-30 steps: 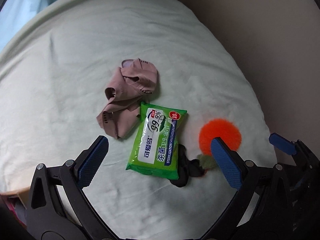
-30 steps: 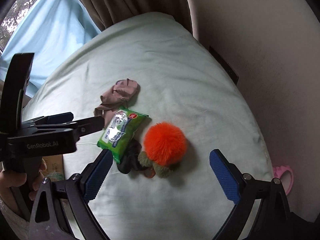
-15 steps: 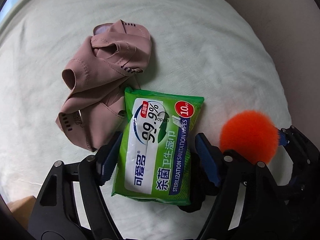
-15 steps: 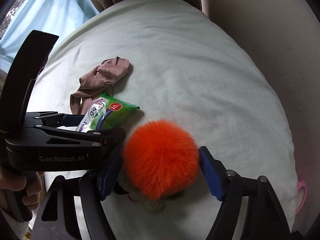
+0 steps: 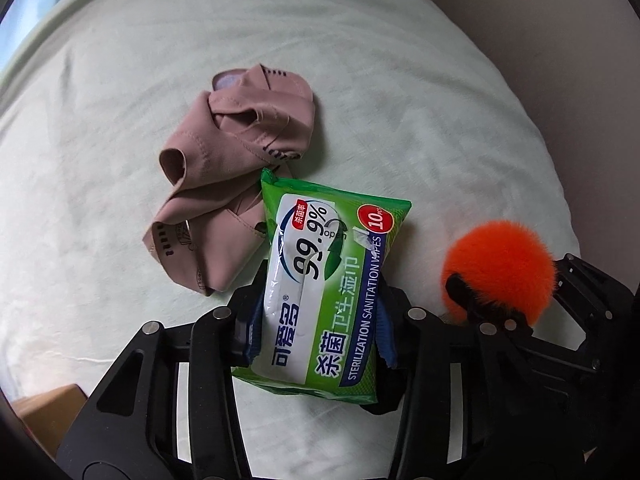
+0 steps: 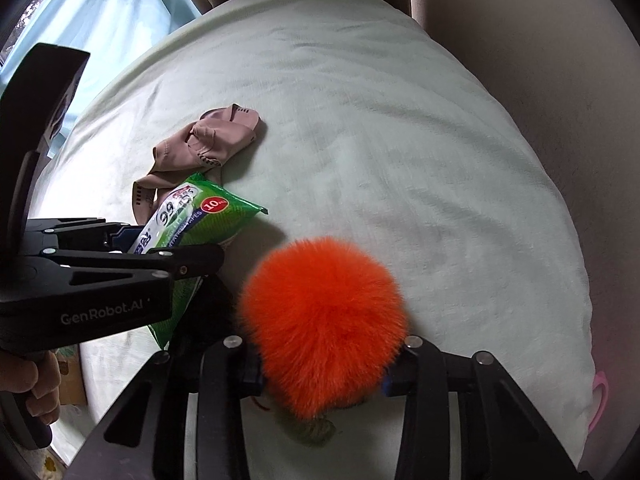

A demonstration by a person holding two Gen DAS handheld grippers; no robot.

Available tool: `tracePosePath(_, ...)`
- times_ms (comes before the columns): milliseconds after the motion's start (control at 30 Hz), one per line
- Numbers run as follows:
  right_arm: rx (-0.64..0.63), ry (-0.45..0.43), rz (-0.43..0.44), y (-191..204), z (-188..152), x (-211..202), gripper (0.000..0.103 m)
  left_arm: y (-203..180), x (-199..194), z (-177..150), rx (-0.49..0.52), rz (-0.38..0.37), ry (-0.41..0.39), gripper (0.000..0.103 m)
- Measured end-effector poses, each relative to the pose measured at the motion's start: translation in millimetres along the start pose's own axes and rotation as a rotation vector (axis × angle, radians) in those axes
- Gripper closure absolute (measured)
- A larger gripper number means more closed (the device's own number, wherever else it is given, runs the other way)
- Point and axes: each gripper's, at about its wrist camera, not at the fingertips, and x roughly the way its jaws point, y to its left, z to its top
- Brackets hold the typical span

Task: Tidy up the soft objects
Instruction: 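Grasp the green wipes pack with the left tool while the right tool grasps the orange pompom, then carry the green wipes pack and orange pompom over the box with both tools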

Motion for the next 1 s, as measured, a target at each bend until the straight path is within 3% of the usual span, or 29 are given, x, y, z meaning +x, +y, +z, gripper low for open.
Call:
tracePosePath(200,0.005,-0.021,0.013,3,4,-18,0.068,-6,-35,2,0.009,-0.003,-0.045,0.063)
tracePosePath(500,-0.026,-0.115,0.004,14,13,-83,0.068,-19,-120,-12,-0.007,0.008,-0.145,0.063)
tracePosePath(700,-0.072,-0.173,0.0,34,15,-140,0.068,-24,-193,-40,-0.039,0.025,-0.233,0.063)
tracePosePath(1000,-0.135,-0.24,0.019,90,7,-223,0.068,4,-292,-104,-0.144,0.037,-0.353,0.063)
